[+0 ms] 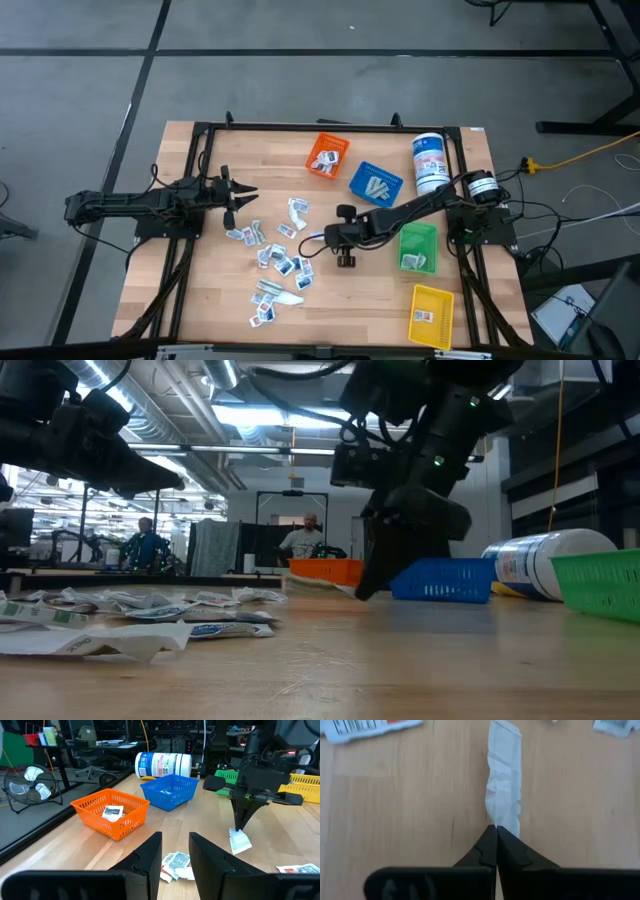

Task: Pick & Place First Aid Supplies
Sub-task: Put the green bandage pack into the blue basket

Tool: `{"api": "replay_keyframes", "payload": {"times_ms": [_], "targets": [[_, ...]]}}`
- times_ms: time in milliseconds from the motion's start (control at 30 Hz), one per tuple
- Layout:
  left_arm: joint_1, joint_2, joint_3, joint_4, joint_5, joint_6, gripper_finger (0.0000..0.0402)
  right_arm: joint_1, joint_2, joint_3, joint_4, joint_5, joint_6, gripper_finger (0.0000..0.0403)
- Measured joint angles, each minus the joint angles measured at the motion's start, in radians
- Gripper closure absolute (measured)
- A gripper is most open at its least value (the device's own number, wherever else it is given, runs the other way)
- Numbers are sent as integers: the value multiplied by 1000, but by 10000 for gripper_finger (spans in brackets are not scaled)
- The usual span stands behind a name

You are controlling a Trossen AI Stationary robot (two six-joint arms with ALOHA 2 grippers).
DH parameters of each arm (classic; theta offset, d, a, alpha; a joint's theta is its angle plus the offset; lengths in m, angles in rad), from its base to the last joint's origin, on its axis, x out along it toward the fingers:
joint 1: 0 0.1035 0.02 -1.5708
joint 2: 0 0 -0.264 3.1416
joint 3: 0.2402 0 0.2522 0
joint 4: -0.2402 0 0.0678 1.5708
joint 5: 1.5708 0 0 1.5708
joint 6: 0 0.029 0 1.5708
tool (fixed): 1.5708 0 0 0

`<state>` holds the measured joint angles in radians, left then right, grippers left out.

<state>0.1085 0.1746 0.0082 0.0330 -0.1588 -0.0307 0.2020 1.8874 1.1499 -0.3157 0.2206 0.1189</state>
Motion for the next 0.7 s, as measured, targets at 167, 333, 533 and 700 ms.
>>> {"api": "replay_keyframes", "payload": {"times_ms": [167, 333, 533, 700], "targets": [[0, 0, 0, 0, 0, 0, 309, 0, -1, 27, -2, 68, -8, 397], [0, 0, 0, 0, 0, 0, 310, 2, -11, 61, -79, 154, -8, 399], [0, 0, 0, 0, 0, 0, 310, 43, -106, 71, -171, 299, -7, 401], [0, 0, 0, 0, 0, 0, 310, 80, -214, 64, -275, 485, 25, 401]]}}
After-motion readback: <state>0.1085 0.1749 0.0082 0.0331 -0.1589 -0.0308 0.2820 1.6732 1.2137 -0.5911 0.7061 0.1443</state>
